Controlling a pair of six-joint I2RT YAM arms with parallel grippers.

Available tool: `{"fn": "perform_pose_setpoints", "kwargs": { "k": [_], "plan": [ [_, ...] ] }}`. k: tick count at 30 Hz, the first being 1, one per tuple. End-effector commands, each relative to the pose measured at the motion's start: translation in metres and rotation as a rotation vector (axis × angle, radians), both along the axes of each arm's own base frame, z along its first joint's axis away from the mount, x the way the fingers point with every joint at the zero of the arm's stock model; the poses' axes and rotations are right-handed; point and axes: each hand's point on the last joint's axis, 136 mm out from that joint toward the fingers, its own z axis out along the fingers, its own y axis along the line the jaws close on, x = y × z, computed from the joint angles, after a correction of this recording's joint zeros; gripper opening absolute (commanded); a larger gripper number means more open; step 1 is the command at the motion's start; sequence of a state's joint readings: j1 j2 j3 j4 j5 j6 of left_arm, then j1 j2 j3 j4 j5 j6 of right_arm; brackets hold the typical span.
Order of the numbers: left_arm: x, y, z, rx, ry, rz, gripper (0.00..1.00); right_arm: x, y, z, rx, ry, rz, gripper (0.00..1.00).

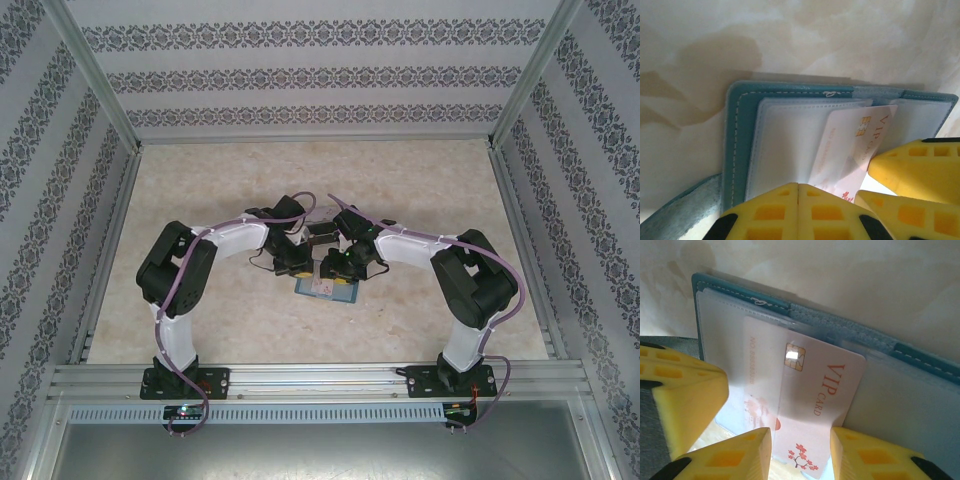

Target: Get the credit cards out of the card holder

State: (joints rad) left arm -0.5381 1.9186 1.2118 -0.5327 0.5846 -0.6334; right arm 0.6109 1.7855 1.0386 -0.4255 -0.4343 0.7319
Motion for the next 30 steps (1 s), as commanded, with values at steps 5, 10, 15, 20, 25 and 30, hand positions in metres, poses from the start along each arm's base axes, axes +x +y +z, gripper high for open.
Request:
{"fn": "perform_pose_setpoints", "kwargs": {
  "k": [5,10,15,20,25,30],
  "plan": [
    [-0.012,0.000,-0.014,0.030,0.050,-0.046,0.00,0.003,-0.005,0.013,-0.008,-0.020,-0.040,0.38],
    [-0.019,0.010,-0.024,0.080,0.069,-0.038,0.00,0.001,-0.006,0.010,-0.017,-0.008,-0.049,0.38],
    [-0.025,0.016,-0.028,0.100,0.080,-0.038,0.00,-0.001,-0.011,0.005,-0.044,0.004,-0.052,0.38],
    [-0.025,0.016,-0.028,0.099,0.083,-0.038,0.00,-0.002,-0.011,-0.001,-0.047,0.017,-0.050,0.38],
    [-0.024,0.013,-0.028,0.094,0.083,-0.042,0.00,-0.001,-0.004,-0.005,-0.010,0.027,-0.054,0.36],
    [-0.026,0.015,-0.032,0.104,0.098,-0.049,0.00,0.000,-0.001,-0.008,0.002,0.035,-0.059,0.33]
  ]
}}
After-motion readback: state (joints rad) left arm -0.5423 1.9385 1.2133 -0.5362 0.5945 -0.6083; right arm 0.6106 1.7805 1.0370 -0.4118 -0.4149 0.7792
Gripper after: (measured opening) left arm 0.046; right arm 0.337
